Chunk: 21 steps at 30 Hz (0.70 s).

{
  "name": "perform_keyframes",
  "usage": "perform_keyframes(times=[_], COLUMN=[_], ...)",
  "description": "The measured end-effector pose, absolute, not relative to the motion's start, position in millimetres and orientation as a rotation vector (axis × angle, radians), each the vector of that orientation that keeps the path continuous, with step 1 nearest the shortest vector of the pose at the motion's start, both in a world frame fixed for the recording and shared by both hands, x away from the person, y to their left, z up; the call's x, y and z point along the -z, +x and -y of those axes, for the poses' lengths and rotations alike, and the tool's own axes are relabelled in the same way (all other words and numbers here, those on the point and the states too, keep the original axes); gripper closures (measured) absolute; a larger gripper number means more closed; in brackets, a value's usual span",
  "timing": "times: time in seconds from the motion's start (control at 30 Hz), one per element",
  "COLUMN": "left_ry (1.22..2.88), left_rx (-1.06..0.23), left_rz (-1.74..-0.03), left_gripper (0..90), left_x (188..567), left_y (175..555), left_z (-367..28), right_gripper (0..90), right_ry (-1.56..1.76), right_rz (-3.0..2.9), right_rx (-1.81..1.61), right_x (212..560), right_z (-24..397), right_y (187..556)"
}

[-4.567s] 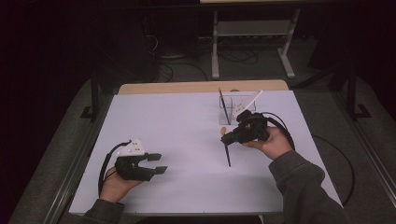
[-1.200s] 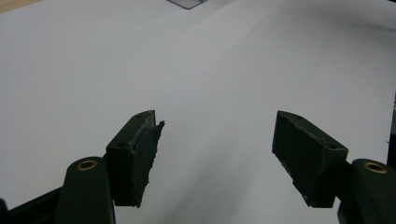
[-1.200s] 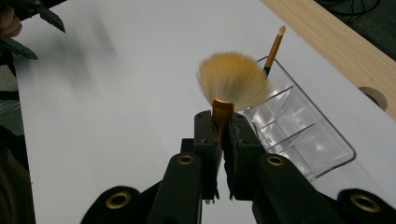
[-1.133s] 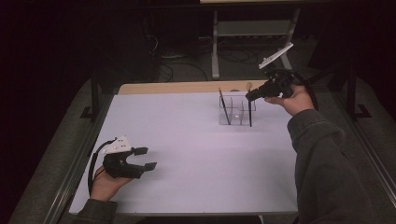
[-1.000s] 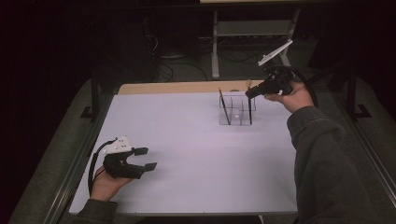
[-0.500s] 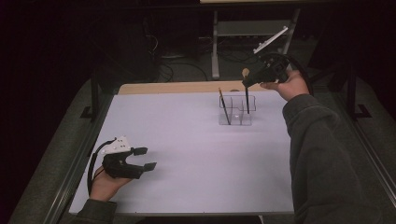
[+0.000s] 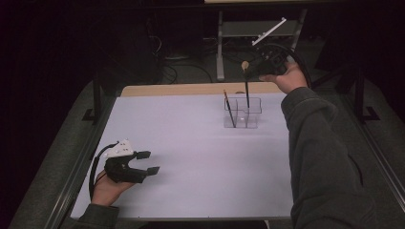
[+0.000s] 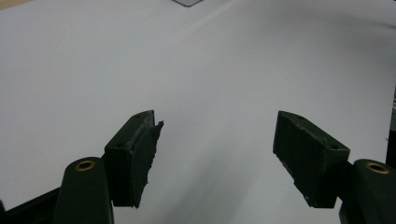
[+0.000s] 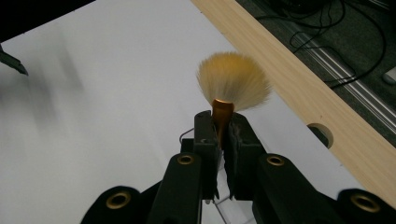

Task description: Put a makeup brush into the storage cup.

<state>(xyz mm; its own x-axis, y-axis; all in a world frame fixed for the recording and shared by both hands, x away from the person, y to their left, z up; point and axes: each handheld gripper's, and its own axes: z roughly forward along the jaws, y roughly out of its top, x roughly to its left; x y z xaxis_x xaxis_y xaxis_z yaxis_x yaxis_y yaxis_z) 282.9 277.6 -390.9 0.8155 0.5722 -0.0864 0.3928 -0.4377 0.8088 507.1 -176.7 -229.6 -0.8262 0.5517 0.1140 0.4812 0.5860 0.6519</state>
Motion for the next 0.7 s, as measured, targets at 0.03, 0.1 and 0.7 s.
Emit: perform_keyframes(times=[0.03, 0.1, 0.7], left_ry=[2.094, 2.094, 2.087], left_rx=[-0.251, -0.253, -0.247], left_rz=[-0.705, -0.706, -0.717], left_gripper=[29.7, 29.7, 29.8], left_x=[390.8, 391.1, 391.3], left_y=[283.3, 283.6, 283.6], left_z=[-278.4, -278.4, -278.4], right_gripper=[83.2, 83.2, 83.2], right_ry=[0.894, 0.894, 0.957], right_rz=[-2.706, -2.697, -2.685], right_rx=[-1.073, -1.077, -1.046], right_x=[229.1, 229.4, 244.3], right_z=[176.2, 175.1, 166.0], right_y=[507.8, 510.1, 521.7])
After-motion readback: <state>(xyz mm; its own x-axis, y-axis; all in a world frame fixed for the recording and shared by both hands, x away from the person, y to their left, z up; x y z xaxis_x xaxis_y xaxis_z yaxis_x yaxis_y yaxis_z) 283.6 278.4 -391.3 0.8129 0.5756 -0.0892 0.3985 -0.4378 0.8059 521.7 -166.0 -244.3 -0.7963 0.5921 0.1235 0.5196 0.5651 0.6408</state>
